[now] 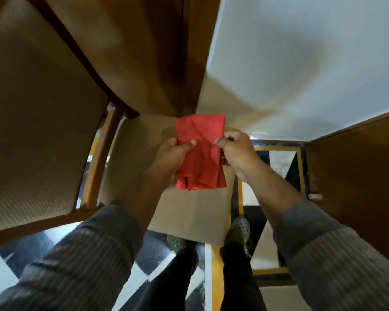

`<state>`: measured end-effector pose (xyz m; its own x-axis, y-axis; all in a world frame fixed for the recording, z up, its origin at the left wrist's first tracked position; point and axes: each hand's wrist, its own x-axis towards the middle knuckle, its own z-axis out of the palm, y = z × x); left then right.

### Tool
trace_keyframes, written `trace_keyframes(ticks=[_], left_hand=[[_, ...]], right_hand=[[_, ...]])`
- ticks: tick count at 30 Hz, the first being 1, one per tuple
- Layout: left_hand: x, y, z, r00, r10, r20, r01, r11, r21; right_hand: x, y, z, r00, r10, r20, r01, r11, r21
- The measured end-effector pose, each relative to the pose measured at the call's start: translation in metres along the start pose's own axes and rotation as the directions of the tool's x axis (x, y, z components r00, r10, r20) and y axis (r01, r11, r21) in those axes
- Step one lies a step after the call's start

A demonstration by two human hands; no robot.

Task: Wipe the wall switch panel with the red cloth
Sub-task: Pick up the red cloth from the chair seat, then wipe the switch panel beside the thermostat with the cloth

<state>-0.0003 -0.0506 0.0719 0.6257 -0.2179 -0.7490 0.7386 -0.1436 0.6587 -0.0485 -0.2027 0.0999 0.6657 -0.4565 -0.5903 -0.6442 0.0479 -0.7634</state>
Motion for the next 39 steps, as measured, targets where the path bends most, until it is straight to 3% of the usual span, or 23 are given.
trace_keyframes(ticks=[7,13,22,29,32,39], left_hand=[[-0.080,0.096,0.059,0.980,0.123,0.155,-0.104,0.986,-0.127],[-0.162,0.181,0.125,0.887,0.292,0.359,-0.213,0.946,-0.243],[-0.234,0.255,0.194,0.720,0.646,0.255,-0.632,0.761,-0.142],[-0.269,0.279,0.233,0.611,0.744,0.272,-0.755,0.651,-0.083],[-0.278,0.286,0.259,0.589,0.743,0.318,-0.769,0.636,-0.062],[-0.286,0.334,0.358,0.476,0.832,0.286,-0.866,0.500,-0.013]], right_hand=[[-0.077,-0.106,-0.083,0.984,-0.159,-0.078,0.172,0.964,0.203],[-0.137,-0.177,-0.161,0.931,-0.320,-0.178,0.364,0.860,0.356],[-0.192,-0.234,-0.244,0.789,-0.480,-0.383,0.601,0.731,0.323],[-0.207,-0.244,-0.283,0.688,-0.515,-0.511,0.694,0.673,0.256],[-0.201,-0.247,-0.308,0.608,-0.556,-0.567,0.754,0.628,0.193],[-0.161,-0.288,-0.414,0.297,-0.734,-0.611,0.848,0.497,-0.184]])
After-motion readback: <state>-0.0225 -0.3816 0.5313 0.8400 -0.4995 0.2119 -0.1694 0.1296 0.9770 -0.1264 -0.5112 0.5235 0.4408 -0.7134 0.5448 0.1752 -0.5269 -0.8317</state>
